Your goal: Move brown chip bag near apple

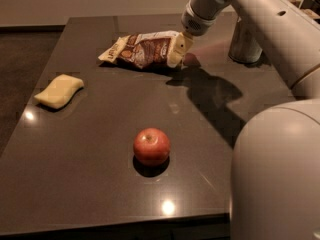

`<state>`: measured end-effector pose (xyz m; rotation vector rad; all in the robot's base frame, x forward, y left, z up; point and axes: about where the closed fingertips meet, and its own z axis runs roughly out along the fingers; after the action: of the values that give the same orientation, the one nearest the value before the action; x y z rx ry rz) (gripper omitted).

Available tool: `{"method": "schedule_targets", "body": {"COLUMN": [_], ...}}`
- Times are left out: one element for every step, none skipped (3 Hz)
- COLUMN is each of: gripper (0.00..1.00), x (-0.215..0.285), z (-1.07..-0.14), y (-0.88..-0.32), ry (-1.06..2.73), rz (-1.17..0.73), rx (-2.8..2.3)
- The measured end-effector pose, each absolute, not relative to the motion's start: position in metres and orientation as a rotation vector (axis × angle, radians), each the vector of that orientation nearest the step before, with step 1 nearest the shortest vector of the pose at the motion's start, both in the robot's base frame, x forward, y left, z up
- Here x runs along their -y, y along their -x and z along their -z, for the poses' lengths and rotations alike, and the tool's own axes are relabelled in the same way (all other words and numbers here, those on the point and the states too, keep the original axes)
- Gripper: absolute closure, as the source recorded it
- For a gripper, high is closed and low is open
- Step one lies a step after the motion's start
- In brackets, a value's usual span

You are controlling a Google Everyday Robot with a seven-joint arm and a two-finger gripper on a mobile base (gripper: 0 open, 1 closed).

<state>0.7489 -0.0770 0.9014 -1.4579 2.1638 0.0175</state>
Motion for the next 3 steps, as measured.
{"method": "schedule_targets", "body": {"gripper": [0.00, 0.00, 0.17], "x": [0.072, 0.063, 0.050], "z": [-0.888, -0.882, -0.877], "y": [-0.760, -0.762, -0.758], "ry": [1.450, 1.467, 1.497], "rz": [-0.005, -0.005, -0.014], "rx": [-2.188, -2.197, -2.200]}}
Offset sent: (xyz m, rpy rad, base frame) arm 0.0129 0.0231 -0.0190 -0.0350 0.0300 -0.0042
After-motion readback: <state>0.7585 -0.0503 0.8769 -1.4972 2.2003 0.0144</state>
